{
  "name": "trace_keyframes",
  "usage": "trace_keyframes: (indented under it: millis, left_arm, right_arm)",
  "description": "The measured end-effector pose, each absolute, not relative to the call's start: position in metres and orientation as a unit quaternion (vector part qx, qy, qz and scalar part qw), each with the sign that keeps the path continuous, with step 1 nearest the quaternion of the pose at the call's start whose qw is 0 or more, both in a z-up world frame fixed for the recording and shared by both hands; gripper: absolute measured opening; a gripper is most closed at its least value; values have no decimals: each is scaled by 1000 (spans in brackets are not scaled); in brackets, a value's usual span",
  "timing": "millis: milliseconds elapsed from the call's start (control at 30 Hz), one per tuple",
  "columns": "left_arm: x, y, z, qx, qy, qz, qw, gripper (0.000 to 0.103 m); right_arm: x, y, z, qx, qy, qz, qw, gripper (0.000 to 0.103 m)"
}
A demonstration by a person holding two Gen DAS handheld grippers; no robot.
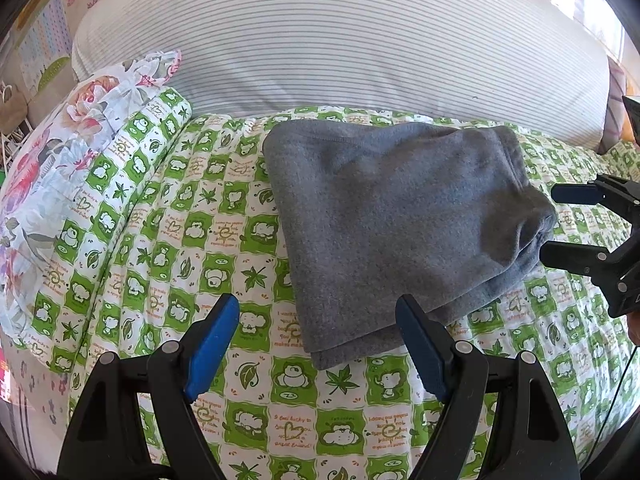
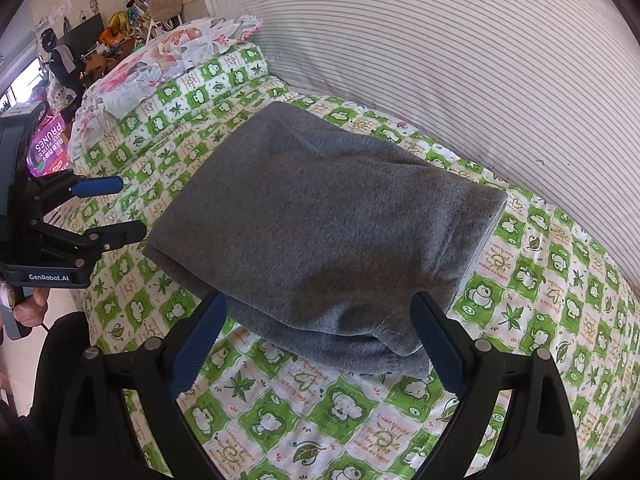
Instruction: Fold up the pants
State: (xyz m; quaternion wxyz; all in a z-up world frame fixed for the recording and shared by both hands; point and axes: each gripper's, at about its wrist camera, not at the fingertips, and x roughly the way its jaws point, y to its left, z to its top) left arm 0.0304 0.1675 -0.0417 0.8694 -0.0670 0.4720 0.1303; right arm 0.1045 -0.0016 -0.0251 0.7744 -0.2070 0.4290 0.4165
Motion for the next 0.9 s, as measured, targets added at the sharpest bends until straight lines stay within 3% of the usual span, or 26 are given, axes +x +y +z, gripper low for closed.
trace_keyframes:
  millis: [900]
  left_arm:
    - [36, 169, -45, -68, 476, 122, 868, 81]
  right_arm:
    - [107, -5, -25, -194, 432, 418, 775, 93]
